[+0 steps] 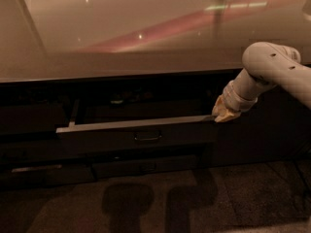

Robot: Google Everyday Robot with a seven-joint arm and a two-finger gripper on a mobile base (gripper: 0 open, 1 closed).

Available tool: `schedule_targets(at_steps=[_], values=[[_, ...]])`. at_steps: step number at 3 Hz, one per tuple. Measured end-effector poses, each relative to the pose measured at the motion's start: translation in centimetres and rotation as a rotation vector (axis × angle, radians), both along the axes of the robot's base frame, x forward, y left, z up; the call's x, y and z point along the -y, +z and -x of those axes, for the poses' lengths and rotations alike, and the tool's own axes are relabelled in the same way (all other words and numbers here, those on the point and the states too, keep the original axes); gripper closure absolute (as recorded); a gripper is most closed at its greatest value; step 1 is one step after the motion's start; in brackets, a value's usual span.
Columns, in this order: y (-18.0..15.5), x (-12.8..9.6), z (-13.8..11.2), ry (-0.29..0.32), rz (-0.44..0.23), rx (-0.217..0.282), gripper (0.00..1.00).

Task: Open top drawer

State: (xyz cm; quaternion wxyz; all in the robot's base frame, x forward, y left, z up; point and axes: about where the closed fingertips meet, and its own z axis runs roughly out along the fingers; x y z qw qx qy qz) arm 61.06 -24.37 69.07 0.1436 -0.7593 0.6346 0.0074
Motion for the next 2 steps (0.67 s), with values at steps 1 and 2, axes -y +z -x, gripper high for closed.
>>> schedule_targets(at_steps=[1,2], values=[[5.4,-0.4,0.2,-0.001,-0.024,0.081,1.0],[10.4,-0.8,0.4,-0.002,-0.045,0.153,1.0]])
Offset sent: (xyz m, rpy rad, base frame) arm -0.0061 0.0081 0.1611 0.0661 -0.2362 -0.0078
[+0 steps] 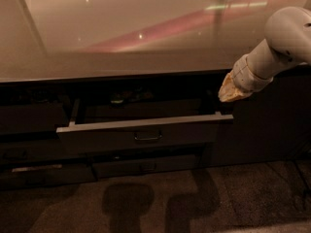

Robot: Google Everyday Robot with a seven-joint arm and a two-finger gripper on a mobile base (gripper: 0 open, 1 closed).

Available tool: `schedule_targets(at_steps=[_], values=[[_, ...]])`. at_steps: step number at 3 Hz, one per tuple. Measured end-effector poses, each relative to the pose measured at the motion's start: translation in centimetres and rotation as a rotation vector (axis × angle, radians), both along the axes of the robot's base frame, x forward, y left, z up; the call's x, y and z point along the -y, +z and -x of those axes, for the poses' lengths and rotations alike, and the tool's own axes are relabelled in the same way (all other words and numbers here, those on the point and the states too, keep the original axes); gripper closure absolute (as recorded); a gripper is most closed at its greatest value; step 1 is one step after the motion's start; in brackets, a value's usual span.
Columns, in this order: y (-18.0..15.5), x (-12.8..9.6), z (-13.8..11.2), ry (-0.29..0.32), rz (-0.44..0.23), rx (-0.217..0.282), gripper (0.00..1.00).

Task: Open top drawer

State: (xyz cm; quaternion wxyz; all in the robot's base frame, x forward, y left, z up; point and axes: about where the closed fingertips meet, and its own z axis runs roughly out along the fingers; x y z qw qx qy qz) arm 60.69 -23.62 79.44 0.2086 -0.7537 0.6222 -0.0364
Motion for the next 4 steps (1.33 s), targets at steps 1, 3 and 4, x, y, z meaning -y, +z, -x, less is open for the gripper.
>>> schedule_targets(at_steps=[1,3,4], values=[[-0.3,-0.1,-0.1,0.009,-0.011,-0.011,1.0],[0.2,-1.1,-0.3,0.141,-0.166,-0.048,1.0],[-1.4,-2.9,-2.1,0.115,-0.131,-0.054,1.0]])
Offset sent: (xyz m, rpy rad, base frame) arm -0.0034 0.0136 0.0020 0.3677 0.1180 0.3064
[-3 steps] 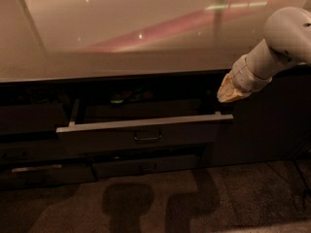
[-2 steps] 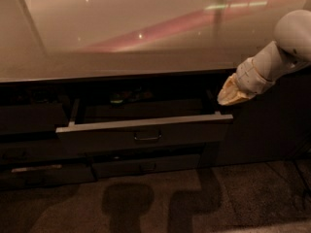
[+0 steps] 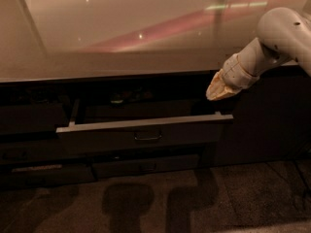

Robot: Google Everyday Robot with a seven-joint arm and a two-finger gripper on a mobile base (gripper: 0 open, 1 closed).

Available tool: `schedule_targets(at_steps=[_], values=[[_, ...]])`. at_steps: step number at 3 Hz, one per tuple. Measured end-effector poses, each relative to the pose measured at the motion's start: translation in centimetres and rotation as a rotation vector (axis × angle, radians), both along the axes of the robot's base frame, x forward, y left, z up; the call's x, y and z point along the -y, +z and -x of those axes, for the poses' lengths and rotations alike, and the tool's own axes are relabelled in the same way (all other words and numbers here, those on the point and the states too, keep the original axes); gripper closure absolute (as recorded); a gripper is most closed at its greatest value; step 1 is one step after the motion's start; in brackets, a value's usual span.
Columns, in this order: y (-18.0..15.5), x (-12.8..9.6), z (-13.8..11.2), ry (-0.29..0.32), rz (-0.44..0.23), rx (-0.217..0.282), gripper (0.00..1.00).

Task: Open top drawer

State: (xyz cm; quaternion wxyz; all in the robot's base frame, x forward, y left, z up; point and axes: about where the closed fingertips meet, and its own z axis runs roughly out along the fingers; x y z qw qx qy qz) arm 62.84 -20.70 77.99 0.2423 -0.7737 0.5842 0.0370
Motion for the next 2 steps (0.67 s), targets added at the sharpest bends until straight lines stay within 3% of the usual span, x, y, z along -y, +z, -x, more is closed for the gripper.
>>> schedule_targets(at_steps=[1,2], values=[[0.0,0.0,0.0,0.0,0.0,0.0,1.0],[-2.8,1.3,-0.6,-0.04,0.055,-0.028,1.0]])
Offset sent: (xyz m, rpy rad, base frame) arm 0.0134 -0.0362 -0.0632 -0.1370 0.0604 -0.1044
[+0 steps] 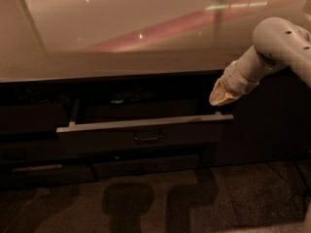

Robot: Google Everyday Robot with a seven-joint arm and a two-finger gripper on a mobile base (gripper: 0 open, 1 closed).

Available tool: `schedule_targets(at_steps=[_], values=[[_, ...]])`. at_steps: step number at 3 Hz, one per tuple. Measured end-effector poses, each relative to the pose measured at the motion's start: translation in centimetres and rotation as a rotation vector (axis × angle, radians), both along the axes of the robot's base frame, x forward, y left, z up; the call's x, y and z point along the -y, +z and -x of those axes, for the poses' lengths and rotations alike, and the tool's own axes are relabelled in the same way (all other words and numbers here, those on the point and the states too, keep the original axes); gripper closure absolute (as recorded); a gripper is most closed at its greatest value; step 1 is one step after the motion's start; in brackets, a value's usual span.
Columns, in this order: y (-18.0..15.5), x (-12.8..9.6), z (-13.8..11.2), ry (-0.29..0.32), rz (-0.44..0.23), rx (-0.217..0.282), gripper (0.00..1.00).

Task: Open top drawer

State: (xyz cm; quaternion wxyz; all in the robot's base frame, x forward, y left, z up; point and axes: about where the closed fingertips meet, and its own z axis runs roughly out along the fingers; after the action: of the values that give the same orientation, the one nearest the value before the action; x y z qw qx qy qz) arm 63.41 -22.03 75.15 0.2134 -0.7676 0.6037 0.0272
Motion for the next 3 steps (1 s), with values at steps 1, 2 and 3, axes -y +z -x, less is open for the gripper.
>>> schedule_targets(at_steps=[1,2,3], values=[[-3.5,1.4,-0.5,-0.039,0.071,-0.033,1.0],[-3.5,1.4,-0.5,-0.038,0.072,-0.034,1.0],[-5.3,-0.8,-0.9,-0.006,0.131,-0.069,1.0]])
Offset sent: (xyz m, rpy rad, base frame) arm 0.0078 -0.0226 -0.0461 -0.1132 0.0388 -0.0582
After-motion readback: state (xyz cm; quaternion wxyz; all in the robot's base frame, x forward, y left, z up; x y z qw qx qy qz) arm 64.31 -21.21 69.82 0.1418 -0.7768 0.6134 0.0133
